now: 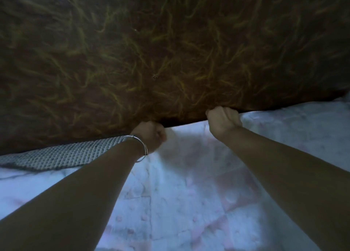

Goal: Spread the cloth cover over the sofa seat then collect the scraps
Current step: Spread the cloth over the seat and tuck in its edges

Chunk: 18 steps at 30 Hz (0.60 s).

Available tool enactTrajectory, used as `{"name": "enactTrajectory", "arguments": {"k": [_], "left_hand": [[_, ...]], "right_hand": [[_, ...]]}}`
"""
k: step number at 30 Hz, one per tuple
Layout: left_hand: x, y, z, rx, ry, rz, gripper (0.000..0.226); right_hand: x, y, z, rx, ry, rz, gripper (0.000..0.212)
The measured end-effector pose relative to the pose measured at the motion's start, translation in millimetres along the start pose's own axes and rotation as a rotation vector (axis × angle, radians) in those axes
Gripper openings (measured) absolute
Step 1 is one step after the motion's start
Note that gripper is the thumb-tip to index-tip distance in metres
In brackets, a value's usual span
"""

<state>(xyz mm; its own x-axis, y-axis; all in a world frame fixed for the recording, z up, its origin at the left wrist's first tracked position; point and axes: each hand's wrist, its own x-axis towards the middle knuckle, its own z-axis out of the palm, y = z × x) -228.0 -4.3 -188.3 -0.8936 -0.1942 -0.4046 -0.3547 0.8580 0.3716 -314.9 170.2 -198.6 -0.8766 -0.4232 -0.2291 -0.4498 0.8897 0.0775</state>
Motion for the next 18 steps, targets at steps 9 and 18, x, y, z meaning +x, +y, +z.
{"name": "enactTrajectory", "arguments": {"k": [9,18], "left_hand": [[14.9,-14.7,13.8,0.572,0.234,0.021,0.038],[12.5,-8.8,38.9,0.551,0.206,0.126,0.031]], "right_hand": [[13.0,-5.7,21.7,0.142,0.133,0.110,0.033],[18.0,-9.4,79.7,0.001,0.175,-0.166,0.023]]}}
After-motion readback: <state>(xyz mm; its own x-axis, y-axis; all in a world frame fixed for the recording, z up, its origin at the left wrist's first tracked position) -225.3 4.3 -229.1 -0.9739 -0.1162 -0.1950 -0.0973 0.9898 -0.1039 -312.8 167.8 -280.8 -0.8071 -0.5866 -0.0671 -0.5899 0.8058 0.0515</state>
